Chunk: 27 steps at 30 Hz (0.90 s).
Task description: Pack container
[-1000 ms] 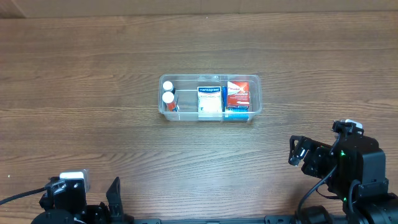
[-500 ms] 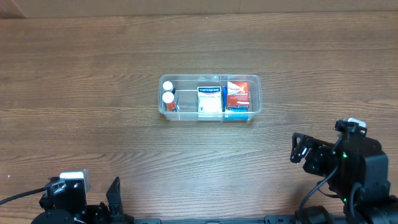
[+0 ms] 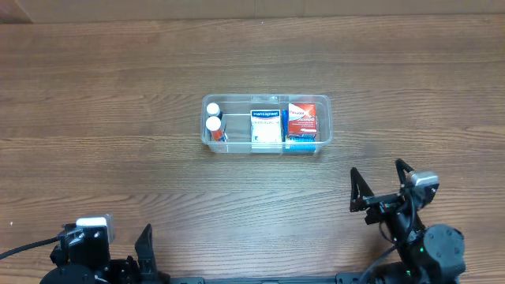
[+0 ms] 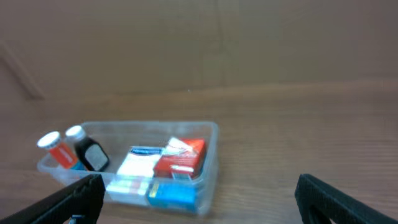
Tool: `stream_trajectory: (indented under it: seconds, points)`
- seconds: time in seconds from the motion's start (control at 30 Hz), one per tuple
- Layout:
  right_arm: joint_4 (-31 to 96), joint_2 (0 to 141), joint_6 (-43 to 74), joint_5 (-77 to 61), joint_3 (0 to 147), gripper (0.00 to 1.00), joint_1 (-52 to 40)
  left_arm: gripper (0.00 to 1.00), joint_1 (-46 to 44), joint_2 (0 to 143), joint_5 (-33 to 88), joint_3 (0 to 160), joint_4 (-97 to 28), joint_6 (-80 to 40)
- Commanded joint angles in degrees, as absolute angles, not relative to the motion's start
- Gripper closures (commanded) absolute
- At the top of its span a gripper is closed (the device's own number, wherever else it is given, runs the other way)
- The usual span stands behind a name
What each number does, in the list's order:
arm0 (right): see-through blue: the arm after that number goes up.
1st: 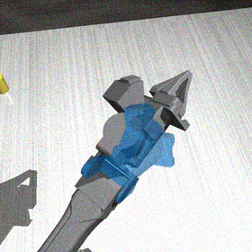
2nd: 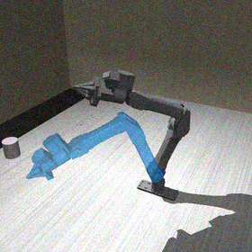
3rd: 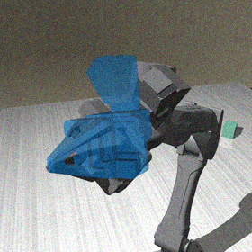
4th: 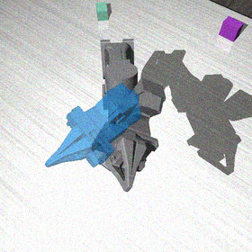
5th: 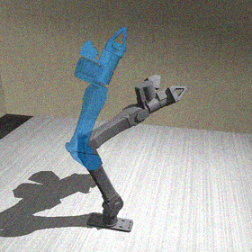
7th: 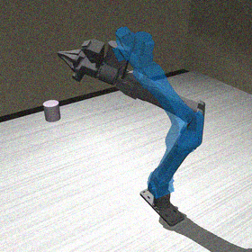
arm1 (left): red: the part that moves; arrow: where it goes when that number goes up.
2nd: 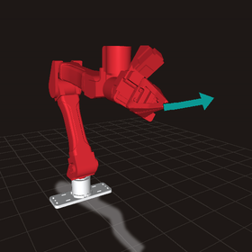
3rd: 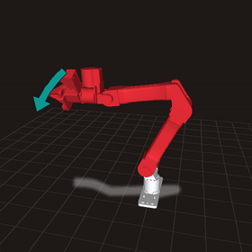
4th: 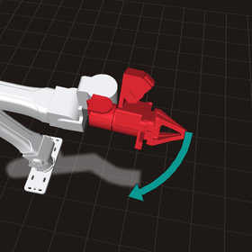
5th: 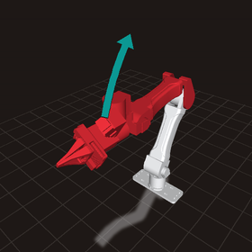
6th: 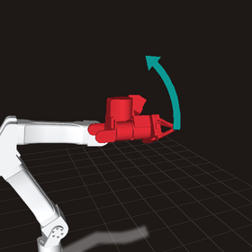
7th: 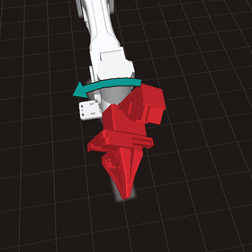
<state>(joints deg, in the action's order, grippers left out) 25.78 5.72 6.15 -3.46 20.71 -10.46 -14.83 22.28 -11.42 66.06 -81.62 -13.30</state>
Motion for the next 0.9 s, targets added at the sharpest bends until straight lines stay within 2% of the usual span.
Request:
stream_trajectory:
  seconds: [0.0, 0.2, 0.33, 0.87]
  points:
    - [16.6, 0.9, 5.5, -7.1, 12.8, 0.00, -11.2, 0.00, -15.0, 21.9, -12.1, 66.0, -81.6, -12.8]
    - [-0.4, 0.2, 5.5, -8.0, 1.4, 0.00, -11.2, 0.00, -15.0, 21.9, -12.0, 66.0, -81.6, -12.8]
    - [3.4, 0.2, -1.6, -7.8, 0.4, 0.00, -11.2, 0.00, -15.0, 21.9, -12.0, 66.0, -81.6, -12.8]
    - [4.4, 0.2, -1.3, -5.7, 0.5, 0.00, -11.2, 0.00, -15.0, 21.9, -12.1, 66.0, -81.6, -12.8]
